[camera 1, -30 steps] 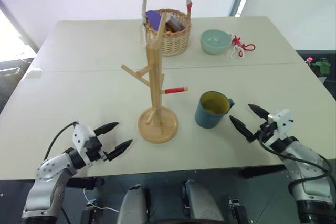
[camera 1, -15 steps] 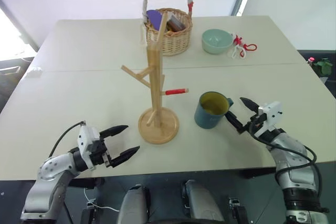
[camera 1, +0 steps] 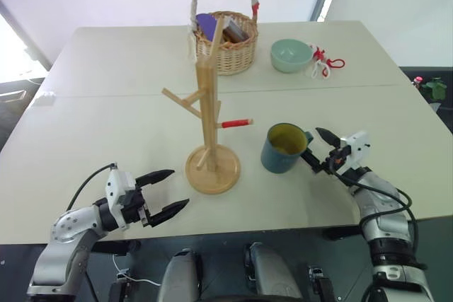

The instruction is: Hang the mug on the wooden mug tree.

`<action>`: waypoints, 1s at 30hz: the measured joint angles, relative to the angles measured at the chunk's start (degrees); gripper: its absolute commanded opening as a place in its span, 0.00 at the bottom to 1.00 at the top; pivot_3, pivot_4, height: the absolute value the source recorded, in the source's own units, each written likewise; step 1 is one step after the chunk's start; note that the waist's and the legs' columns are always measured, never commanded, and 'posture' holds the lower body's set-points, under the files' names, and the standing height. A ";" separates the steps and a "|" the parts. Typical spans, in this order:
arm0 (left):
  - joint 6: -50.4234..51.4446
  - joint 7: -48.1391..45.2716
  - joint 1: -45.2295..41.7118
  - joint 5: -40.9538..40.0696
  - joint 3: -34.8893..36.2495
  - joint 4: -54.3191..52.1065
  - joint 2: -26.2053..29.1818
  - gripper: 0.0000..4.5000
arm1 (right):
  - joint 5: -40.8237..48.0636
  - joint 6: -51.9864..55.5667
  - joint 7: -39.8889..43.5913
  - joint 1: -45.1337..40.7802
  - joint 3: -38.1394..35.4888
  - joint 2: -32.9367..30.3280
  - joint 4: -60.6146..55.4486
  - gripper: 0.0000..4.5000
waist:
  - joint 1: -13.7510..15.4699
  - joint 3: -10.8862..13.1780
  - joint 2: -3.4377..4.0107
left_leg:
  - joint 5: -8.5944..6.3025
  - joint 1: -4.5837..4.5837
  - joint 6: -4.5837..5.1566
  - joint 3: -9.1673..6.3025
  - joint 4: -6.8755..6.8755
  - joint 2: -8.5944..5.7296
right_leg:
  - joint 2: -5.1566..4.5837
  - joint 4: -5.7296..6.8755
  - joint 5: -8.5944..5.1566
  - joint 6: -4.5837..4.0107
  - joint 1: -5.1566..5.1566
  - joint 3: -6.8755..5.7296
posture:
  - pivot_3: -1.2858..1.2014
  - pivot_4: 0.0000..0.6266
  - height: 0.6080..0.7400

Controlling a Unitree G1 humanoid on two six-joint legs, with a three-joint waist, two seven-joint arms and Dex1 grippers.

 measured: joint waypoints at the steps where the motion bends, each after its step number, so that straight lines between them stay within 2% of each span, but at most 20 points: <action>1: -0.01 -0.01 0.00 0.00 0.00 0.00 0.01 1.00 | 0.03 -0.06 0.40 -0.69 0.01 0.06 0.99 0.94 | 0.01 0.00 0.00 | 0.00 0.00 0.00 0.00 0.00 0.00 | 0.00 0.00 0.00 0.00 0.00 0.00 | 0.52 0.24 1.00; 4: -0.07 -0.01 -0.04 0.06 -0.01 0.00 0.03 1.00 | 0.16 -0.52 2.23 -2.04 0.03 0.52 3.76 0.69 | 0.02 0.00 0.00 | 0.00 0.00 0.00 0.00 -0.01 0.00 | 0.01 0.00 0.00 0.01 0.00 0.00 | 0.52 0.24 1.00; 9: -0.15 0.00 -0.19 0.12 -0.04 0.00 0.04 1.00 | 1.13 -0.85 5.15 -2.53 0.44 1.75 5.38 0.08 | 0.05 -0.01 0.01 | 0.00 -0.01 0.00 0.00 0.01 0.01 | 0.00 0.03 0.01 0.01 0.01 0.00 | 0.52 0.24 1.00; 10: -0.18 0.01 -0.28 0.14 -0.05 0.00 0.04 1.00 | 1.17 -0.85 5.48 -2.56 0.54 1.82 5.39 0.01 | 0.07 0.00 0.01 | 0.00 0.00 0.00 0.00 0.02 0.01 | 0.00 0.03 0.01 0.01 0.01 0.00 | 0.52 0.24 1.00; 14: -0.20 0.14 -0.79 0.21 -0.14 0.00 0.11 1.00 | 1.16 -1.04 6.12 -1.94 0.69 1.86 4.25 0.01 | 0.09 -0.02 0.02 | 0.00 0.01 0.00 -0.01 0.01 0.01 | 0.00 0.04 0.01 0.01 0.02 0.00 | 0.52 0.24 1.00; 18: 0.10 0.41 -1.72 0.15 -0.13 0.00 0.57 1.00 | -1.03 -1.59 5.97 2.01 2.29 -0.67 -2.86 0.01 | 0.20 -0.02 0.04 | 0.00 0.00 0.00 -0.01 0.01 0.00 | -0.02 0.04 0.01 0.01 0.02 0.00 | 0.52 0.24 1.00; 24: 2.31 0.29 -2.97 -1.27 0.00 -0.23 1.37 1.00 | -3.40 0.51 8.11 6.45 4.70 -10.78 -23.77 0.01 | -0.07 -0.01 0.08 | 0.00 0.04 0.00 0.00 0.04 -0.02 | 0.05 0.06 0.01 0.02 0.02 0.00 | 0.52 0.24 1.00; 26: 2.77 0.09 -3.36 -1.33 -0.02 -0.49 1.74 1.00 | -3.40 2.90 8.78 5.80 5.57 -13.98 -31.07 0.01 | 0.01 -0.03 0.05 | 0.00 0.06 0.00 -0.02 0.04 -0.02 | 0.11 0.08 0.01 0.01 0.02 -0.04 | 0.52 0.24 1.00; 30: 4.61 -0.51 -4.83 -2.87 -0.05 -1.53 2.27 1.00 | -3.29 8.11 8.69 1.38 8.05 -16.24 -38.53 0.01 | 0.19 -0.03 0.04 | 0.01 0.03 -0.01 -0.03 0.11 -0.01 | 0.12 0.11 0.01 -0.02 0.03 -0.07 | 0.52 0.24 1.00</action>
